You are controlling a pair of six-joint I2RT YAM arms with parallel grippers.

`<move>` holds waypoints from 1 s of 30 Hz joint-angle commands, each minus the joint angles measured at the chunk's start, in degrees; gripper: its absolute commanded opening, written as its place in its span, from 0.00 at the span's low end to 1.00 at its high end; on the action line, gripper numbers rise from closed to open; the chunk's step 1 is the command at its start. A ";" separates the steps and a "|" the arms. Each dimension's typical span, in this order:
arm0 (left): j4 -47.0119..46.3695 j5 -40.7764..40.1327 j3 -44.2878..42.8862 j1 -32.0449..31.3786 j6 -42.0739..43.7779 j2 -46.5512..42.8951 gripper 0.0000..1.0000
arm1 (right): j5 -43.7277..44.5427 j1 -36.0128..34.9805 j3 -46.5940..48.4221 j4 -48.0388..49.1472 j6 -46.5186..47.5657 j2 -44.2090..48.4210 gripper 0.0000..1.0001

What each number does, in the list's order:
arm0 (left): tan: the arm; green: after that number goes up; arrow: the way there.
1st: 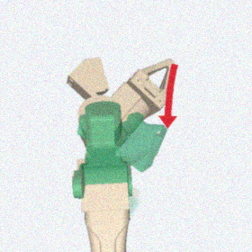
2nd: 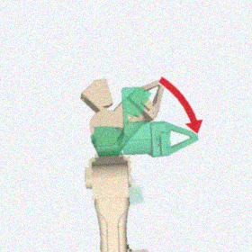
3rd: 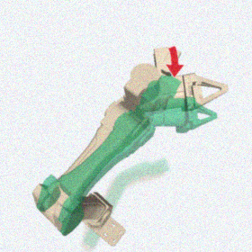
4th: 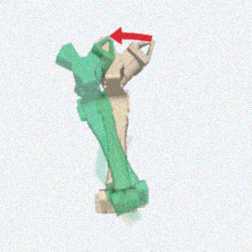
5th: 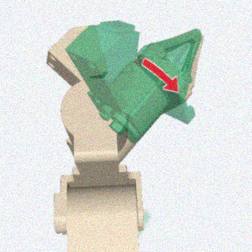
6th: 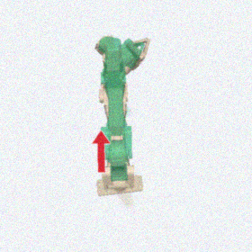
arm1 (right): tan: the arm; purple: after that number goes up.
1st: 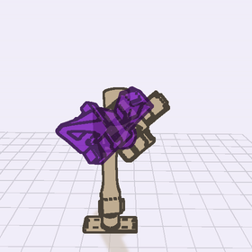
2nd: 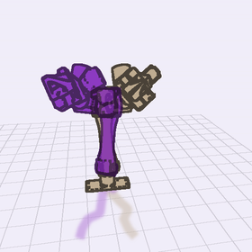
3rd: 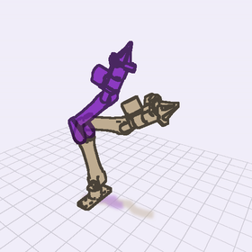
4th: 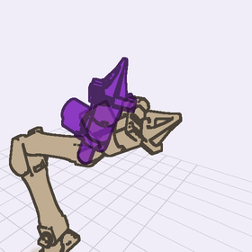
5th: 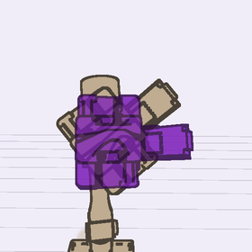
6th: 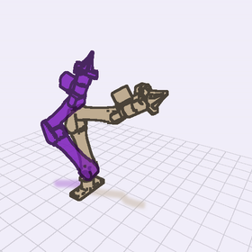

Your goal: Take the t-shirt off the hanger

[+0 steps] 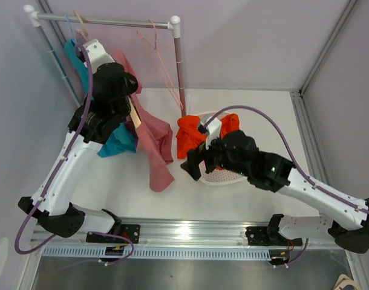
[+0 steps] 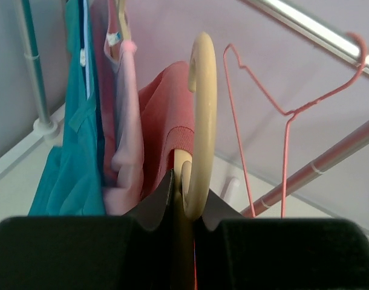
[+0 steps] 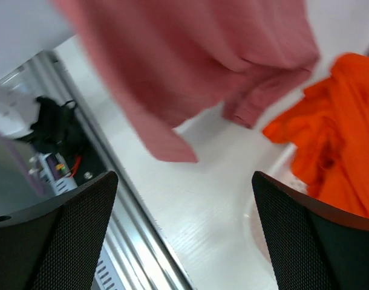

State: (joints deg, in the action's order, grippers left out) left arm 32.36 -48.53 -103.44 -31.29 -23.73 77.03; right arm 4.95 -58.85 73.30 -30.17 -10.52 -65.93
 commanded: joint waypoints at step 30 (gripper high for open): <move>1.91 -1.04 -8.07 -0.71 -5.90 9.96 0.01 | -2.32 -16.20 -23.18 25.86 -2.74 6.07 0.00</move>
State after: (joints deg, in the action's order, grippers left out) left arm 40.16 -50.52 -105.60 -33.54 -31.92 84.49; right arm 0.23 -72.71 53.82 -5.06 -8.97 -62.06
